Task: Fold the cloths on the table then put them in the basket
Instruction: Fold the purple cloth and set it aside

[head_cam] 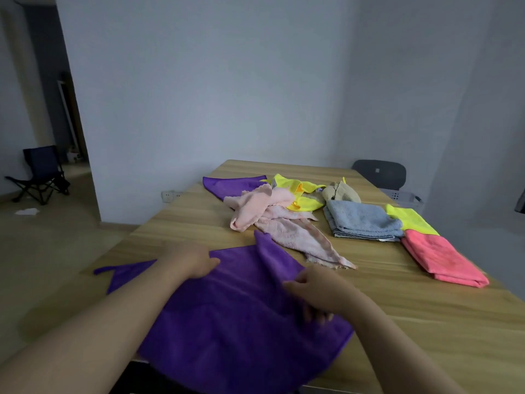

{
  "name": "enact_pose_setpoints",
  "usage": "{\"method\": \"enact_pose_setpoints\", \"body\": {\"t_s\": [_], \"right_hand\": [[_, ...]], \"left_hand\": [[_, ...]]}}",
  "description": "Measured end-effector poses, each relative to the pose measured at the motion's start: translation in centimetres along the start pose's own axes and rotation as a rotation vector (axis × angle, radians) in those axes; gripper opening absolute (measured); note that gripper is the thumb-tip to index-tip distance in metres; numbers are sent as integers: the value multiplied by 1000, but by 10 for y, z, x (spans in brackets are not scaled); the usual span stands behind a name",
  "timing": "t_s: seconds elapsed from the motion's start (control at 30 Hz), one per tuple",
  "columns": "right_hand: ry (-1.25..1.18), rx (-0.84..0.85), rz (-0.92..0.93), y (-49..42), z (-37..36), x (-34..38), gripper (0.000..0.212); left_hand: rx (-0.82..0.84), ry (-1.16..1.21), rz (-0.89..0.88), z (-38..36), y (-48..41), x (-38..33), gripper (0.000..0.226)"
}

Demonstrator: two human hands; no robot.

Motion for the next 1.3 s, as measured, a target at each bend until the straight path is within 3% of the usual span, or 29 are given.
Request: {"method": "enact_pose_setpoints", "body": {"t_s": [0.07,0.13,0.23,0.3,0.47,0.6,0.77,0.97,1.3], "right_hand": [[85,-155,42,-2,12,6,39],[153,-259,140,-2,15,13,23],[238,-106,206,1,-7,10,31],[230,-148,144,1,3,2,28],[104,1,-81,-1,19,-27,40],[174,-392,-72,-11,46,-33,27],[265,-248,-96,-41,2,-48,61],[364,-217,-163,-88,-5,-66,70],[393,-177,-127,-179,-6,-80,64]], "left_hand": [[-26,-39,28,-4,1,-1,51],[80,46,67,-25,11,-11,62],[181,84,145,-53,22,-20,73],[156,110,150,-58,20,-19,74],[153,150,-33,-62,6,-15,67],[128,163,-118,-63,-4,-18,63],[82,192,-141,-68,-15,-37,66],[-378,170,-181,-34,-50,-60,79],[-209,218,-177,-65,-163,-102,85]]}}
Point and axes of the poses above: each hand's wrist, its own y-axis away from the middle knuckle, its own z-axis out of the back of the hand, x = y × z, the point moved 9 cm from there along -y, towards the middle knuckle, and after that the axes turned 11 degrees about -x, right-handed, at the moved point
